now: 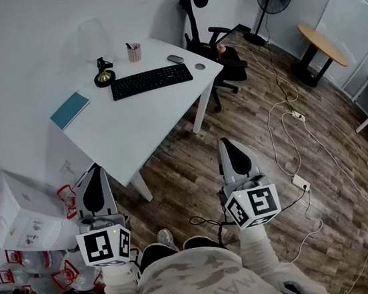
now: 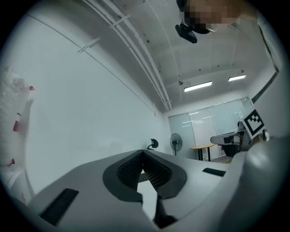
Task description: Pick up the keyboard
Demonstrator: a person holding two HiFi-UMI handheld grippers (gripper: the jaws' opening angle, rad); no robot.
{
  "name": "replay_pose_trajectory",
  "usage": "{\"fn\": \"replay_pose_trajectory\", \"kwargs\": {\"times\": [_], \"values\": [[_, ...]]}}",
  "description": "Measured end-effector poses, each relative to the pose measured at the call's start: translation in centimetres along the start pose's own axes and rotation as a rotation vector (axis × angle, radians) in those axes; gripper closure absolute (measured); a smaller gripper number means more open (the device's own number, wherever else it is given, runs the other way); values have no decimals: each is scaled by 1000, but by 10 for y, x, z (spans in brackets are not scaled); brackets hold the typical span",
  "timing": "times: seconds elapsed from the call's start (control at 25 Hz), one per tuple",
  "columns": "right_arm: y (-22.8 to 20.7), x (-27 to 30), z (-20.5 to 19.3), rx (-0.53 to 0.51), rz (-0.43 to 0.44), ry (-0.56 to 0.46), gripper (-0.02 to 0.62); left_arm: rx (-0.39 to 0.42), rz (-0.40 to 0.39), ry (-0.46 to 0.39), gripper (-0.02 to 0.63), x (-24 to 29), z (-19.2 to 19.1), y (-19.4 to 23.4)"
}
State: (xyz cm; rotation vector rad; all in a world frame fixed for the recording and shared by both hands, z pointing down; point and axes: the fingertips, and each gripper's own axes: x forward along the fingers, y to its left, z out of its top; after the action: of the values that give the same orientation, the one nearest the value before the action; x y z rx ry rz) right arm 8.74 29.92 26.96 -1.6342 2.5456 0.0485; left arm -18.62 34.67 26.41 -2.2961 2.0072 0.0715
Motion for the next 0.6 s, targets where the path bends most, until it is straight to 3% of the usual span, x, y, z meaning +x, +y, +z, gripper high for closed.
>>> {"fn": "replay_pose_trajectory", "kwargs": {"times": [0.6], "values": [[14,36,-3,5,-25,-17,587,0,-22,-12,600,26,-1,31]]}}
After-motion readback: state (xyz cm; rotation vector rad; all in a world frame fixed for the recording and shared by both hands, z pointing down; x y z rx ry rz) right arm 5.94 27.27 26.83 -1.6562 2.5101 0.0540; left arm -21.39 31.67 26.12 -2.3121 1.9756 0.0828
